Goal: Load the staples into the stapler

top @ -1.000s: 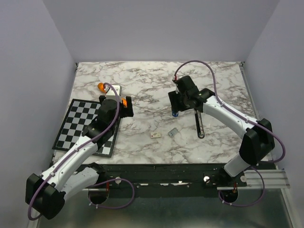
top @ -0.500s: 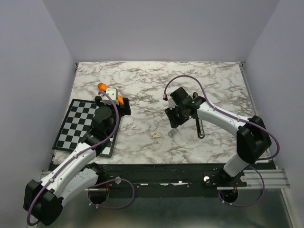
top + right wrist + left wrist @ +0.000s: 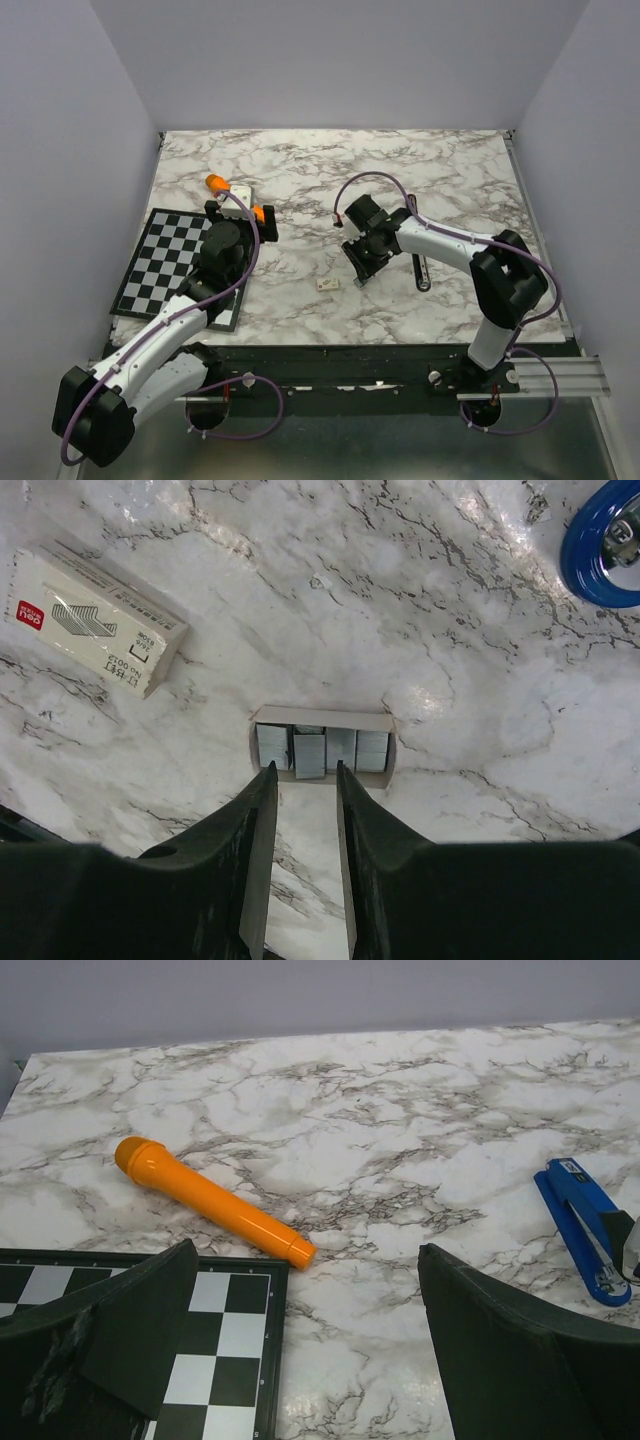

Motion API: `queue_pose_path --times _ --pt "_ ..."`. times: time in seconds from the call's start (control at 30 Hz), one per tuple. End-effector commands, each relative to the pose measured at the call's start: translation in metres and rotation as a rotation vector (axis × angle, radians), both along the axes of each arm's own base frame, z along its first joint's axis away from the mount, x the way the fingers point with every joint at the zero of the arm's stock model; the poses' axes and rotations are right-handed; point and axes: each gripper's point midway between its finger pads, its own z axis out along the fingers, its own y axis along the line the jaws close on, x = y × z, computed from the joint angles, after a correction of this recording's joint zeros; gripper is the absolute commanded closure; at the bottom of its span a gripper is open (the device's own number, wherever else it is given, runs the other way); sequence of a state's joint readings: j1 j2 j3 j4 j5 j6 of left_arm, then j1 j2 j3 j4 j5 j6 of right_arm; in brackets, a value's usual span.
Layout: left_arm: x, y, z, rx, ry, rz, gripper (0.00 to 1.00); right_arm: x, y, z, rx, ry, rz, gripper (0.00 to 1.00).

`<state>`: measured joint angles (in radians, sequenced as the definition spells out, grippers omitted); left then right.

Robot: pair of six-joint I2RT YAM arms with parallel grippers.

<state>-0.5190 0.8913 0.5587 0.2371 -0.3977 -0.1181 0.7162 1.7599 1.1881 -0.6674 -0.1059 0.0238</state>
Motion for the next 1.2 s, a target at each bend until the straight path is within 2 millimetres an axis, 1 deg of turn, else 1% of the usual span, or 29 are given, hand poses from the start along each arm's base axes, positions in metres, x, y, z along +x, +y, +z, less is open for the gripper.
queue_pose_path --times 0.0,0.23,0.53,0.73,0.87,0.9,0.97,1.0,1.07,1.17 --pt "0.004 0.001 0.010 -0.009 -0.034 0.009 0.01 -0.006 0.006 -0.003 0.000 0.027 0.032 0.63" --pt "0.004 -0.002 0.008 -0.016 -0.030 -0.005 0.01 -0.008 0.004 -0.011 -0.034 0.036 0.038 0.63" --pt "0.003 -0.004 0.009 -0.023 -0.031 -0.016 0.01 -0.010 -0.005 -0.016 -0.092 0.032 0.035 0.64" --pt "0.003 -0.005 0.010 -0.027 -0.035 -0.021 0.01 -0.005 -0.008 -0.016 -0.125 0.002 0.023 0.64" --pt "0.003 -0.005 0.010 -0.028 -0.036 -0.021 0.01 -0.003 -0.007 -0.015 -0.121 -0.009 0.013 0.64" --pt "0.003 -0.005 0.010 -0.028 -0.036 -0.021 0.01 0.001 -0.011 -0.015 -0.144 -0.029 0.003 0.64" --pt "0.002 -0.005 0.011 -0.028 -0.038 -0.021 0.01 0.001 -0.012 -0.016 -0.156 -0.032 0.003 0.65" --pt "0.002 -0.004 0.012 -0.030 -0.040 -0.021 0.01 0.001 -0.012 -0.018 -0.158 -0.029 0.003 0.65" --pt "0.002 -0.005 0.012 -0.030 -0.040 -0.023 0.01 0.001 -0.011 -0.018 -0.161 -0.037 0.002 0.71" --pt "0.002 -0.005 0.012 -0.031 -0.041 -0.023 0.01 0.001 -0.010 -0.019 -0.161 -0.040 0.001 0.72"
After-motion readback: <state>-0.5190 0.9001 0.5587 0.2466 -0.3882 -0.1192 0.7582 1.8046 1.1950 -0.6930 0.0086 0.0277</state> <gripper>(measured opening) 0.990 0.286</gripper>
